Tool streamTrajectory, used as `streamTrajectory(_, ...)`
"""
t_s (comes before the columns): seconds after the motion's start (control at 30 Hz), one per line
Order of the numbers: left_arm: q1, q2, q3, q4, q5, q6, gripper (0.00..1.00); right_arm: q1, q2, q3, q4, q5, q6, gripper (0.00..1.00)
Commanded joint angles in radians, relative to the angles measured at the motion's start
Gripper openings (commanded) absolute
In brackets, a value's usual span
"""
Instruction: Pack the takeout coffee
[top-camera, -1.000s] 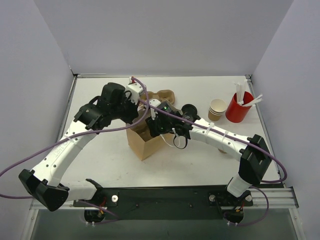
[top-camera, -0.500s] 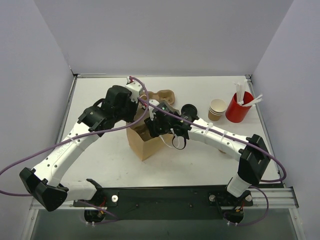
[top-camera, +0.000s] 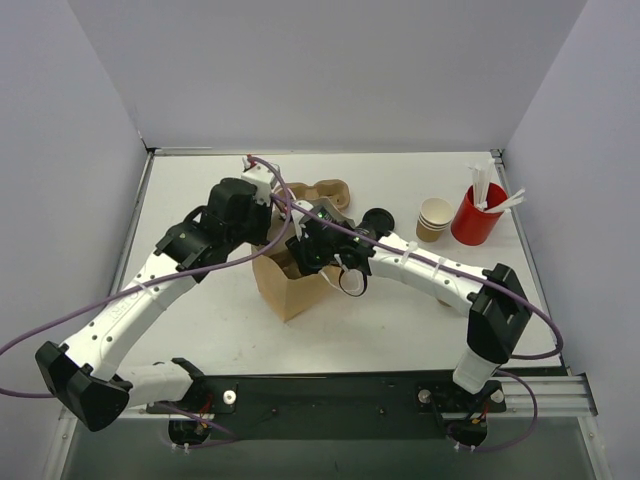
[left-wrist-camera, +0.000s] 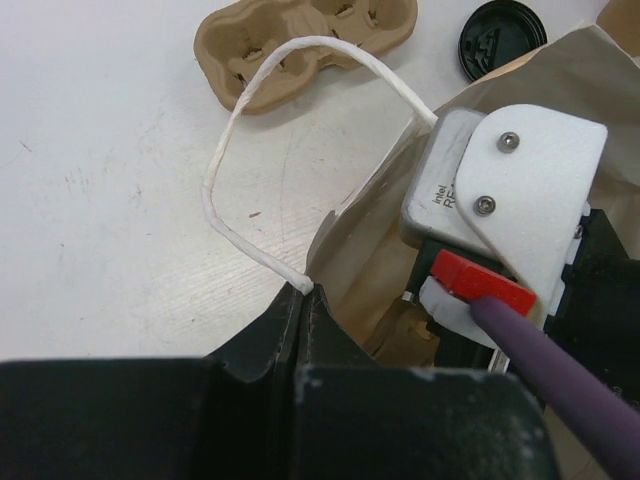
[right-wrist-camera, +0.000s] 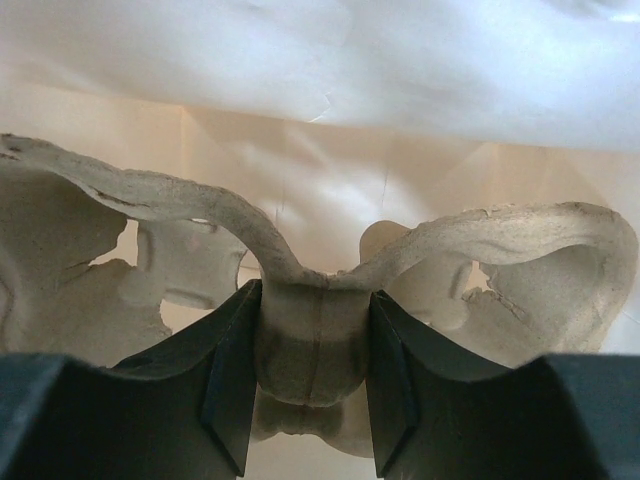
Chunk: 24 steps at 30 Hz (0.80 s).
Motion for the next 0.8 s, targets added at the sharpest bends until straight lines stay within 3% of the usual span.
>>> streamTrajectory(0.0,0.001,-0.048,-0.031,0.135,-0.041,-0.037,0.00,0.023,0.062,-0.013,-0.130,-0.008,-0.031,0.35)
streamTrajectory(0.77,0.001,-0.111,-0.123,0.258,0.040,-0.011,0.00,0.014,0.174,0.060,-0.226,-0.001,-0.051,0.37)
